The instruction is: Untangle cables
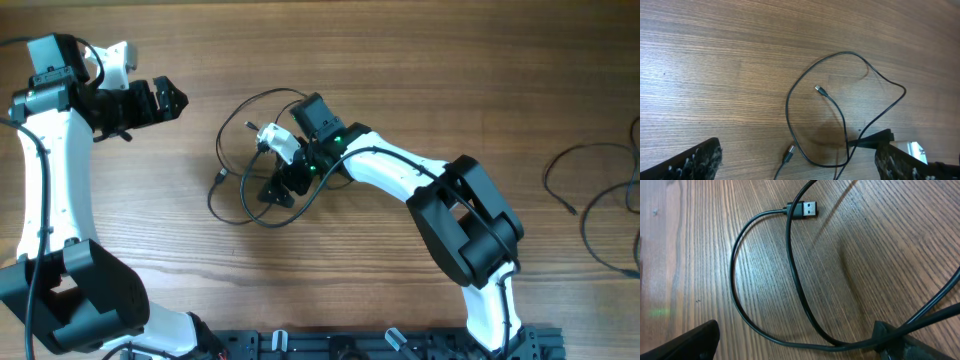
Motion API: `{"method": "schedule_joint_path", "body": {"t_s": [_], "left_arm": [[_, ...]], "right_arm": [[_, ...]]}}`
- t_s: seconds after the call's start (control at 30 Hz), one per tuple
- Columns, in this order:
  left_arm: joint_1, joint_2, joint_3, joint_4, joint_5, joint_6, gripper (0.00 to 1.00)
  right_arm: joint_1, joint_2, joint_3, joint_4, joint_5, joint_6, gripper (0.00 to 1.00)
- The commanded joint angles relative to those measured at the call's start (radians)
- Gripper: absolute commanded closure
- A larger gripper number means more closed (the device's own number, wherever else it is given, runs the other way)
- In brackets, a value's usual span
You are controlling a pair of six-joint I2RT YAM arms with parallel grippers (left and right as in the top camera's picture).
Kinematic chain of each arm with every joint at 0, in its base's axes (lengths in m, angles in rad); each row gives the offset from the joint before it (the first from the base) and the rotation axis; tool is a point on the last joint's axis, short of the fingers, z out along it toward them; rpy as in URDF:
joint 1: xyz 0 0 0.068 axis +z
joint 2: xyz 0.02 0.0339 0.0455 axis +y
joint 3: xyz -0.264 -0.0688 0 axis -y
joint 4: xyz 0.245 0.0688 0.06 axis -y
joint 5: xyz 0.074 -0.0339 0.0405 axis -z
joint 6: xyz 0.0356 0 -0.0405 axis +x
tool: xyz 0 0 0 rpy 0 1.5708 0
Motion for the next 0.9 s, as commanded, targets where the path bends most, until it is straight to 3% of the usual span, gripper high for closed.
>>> {"method": "schedule_joint_path", "body": {"t_s": [0.0,0.37,0.57,0.67,0.77,0.87], "left_arm": [[0.002,-0.003,0.002,-0.002,0.028,0.013,0.00],[0.002,-0.003,0.002,-0.001,0.029,0.013,0.00],[0.002,-0.003,0.002,-0.002,0.029,0.012,0.00],[0.002,-0.003,0.002,-0.003,0.029,0.013,0.00],[0.002,-0.003,0.002,-0.005,0.028,0.013,0.00],[0.002,-0.003,0.002,-0.005,0.028,0.013,0.00]], "right_arm": [[0.002,0.021,0.016,0.019,-0.016,-0.059,0.00],[0.002,0.082,0.016,0.190,-0.085,0.039,0.00],[0.002,0.094,0.016,0.188,-0.089,0.049,0.00],[0.002,0.094,0.016,0.187,-0.056,0.074,0.17],[0.002,0.094,0.016,0.185,-0.053,0.075,0.46],[0.002,0.094,0.016,0.183,-0.053,0.084,0.92]]}}
